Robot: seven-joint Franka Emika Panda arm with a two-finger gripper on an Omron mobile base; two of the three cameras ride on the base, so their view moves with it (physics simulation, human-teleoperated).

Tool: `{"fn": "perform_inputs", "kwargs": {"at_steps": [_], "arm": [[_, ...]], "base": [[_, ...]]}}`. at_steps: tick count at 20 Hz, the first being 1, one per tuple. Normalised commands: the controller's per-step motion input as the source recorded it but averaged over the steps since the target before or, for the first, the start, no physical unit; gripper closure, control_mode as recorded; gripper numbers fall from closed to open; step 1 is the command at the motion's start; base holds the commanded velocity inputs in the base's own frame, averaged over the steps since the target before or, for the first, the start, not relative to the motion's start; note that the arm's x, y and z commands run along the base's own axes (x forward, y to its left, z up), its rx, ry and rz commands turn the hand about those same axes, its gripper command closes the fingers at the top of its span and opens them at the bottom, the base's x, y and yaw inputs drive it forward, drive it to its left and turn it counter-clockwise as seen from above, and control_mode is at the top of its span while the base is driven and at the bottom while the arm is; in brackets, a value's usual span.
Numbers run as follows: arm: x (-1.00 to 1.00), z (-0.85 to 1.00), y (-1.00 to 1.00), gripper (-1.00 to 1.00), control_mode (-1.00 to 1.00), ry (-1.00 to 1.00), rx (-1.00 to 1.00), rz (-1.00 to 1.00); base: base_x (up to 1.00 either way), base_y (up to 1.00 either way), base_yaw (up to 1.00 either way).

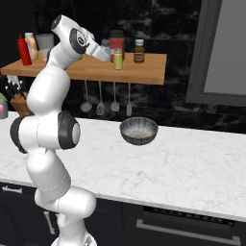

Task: Put the shaker and condiment bottle from the counter next to their counterparts in the cabinet.

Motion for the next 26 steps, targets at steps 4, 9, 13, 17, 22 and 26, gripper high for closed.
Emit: {"fn": "perform_inputs", "kwargs": {"at_steps": [4,9,13,17,22,26], "arm": [[0.22,-0.46,-0.23,1.0,-1.0,0.04,0.0,0.01],[0.3,-0.65,-0.26,1.0,-1.0,0.04,0.0,0.01],[0.35,-0.76,-0.28,1.0,-1.0,0.04,0.0,0.0],[0.32,-0.74,-0.28,1.0,-1.0,0.02,0.0,0.0],[0.22,-0.66,-0.24,1.0,-1.0,0.03,0.0,0.0],[0.24,-0.6,-0.18,1.0,-1.0,0.02,0.0,0.0]], "base": [[0.0,0.0,0.0],[0.0,0.0,0.0],[0.0,0.0,0.0],[0.0,0.0,0.0],[0.0,0.0,0.0],[0.0,0.0,0.0]]}}
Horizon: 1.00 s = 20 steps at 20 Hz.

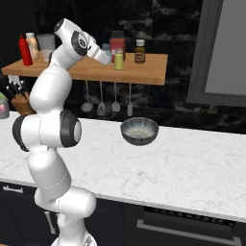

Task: Put the shaker and condiment bottle from the counter next to their counterparts in the cabinet.

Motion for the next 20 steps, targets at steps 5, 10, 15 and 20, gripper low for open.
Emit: {"fn": "perform_inputs", "kwargs": {"at_steps": [5,10,15,20], "arm": [[0.27,-0.57,-0.17,1.0,-1.0,0.0,0.0,0.0],[0.2,-0.6,-0.13,-1.0,-1.0,0.01,0.0,0.0],[0.08,-0.53,-0.23,-1.0,-1.0,0.0,0.0,0.0],[0.1,-0.49,-0.19,-1.0,-1.0,0.0,0.0,0.0]], "base": [[0.0,0.0,0.0],[0.0,0.0,0.0],[0.0,0.0,0.0],[0.0,0.0,0.0]]}}
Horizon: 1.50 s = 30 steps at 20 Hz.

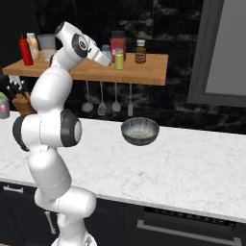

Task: Put the shaker and condiment bottle from the counter next to their counterparts in the cabinet.

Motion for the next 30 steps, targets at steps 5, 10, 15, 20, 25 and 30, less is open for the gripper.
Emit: {"fn": "perform_inputs", "kwargs": {"at_steps": [5,10,15,20,25,30], "arm": [[-0.16,0.01,-0.07,-1.0,-1.0,0.0,0.0,0.03],[-0.52,0.4,0.0,-1.0,-1.0,-0.03,0.02,0.05],[-0.7,0.3,0.0,-1.0,-1.0,0.0,0.02,0.02],[-0.82,0.14,0.0,-1.0,-1.0,0.0,0.01,0.0],[-1.0,0.02,0.01,-1.0,-1.0,0.0,0.01,0.05],[-1.0,-0.4,0.17,-1.0,-1.0,-0.02,0.0,0.15]], "base": [[0.0,0.0,0.0],[0.0,0.0,0.0],[0.0,0.0,0.0],[0.0,0.0,0.0],[0.0,0.0,0.0],[0.0,0.0,0.0]]}}
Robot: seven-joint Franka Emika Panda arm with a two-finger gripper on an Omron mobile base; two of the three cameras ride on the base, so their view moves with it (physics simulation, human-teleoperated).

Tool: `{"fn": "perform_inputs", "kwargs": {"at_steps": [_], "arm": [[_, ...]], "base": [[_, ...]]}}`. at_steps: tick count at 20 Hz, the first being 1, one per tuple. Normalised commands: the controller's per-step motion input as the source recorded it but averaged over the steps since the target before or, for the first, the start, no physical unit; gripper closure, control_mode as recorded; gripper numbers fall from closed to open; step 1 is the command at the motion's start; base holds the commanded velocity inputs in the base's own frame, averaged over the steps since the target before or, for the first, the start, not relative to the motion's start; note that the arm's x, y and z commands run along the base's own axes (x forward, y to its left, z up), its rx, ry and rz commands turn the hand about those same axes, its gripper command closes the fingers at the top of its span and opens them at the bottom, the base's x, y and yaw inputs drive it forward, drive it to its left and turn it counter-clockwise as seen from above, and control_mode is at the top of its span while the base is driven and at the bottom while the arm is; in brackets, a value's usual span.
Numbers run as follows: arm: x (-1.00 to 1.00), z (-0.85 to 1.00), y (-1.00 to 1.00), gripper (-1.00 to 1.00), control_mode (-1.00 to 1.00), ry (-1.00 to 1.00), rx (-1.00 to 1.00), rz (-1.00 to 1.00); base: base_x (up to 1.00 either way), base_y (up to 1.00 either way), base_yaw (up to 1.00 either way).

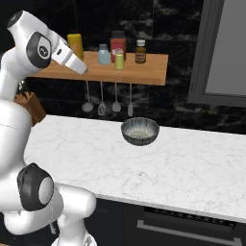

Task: Put the shaker and condiment bottle from the counter next to their counterparts in the cabinet.

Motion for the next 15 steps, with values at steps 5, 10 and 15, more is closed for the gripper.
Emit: {"fn": "perform_inputs", "kwargs": {"at_steps": [5,10,15], "arm": [[-1.0,-0.48,0.2,-1.0,-1.0,-0.07,0.0,0.22],[-1.0,-0.23,0.08,-1.0,-1.0,-0.18,-0.01,0.24],[-1.0,0.0,0.0,-1.0,-1.0,-0.31,-0.01,0.26]], "base": [[0.0,0.0,0.0],[0.0,0.0,0.0],[0.0,0.0,0.0]]}}
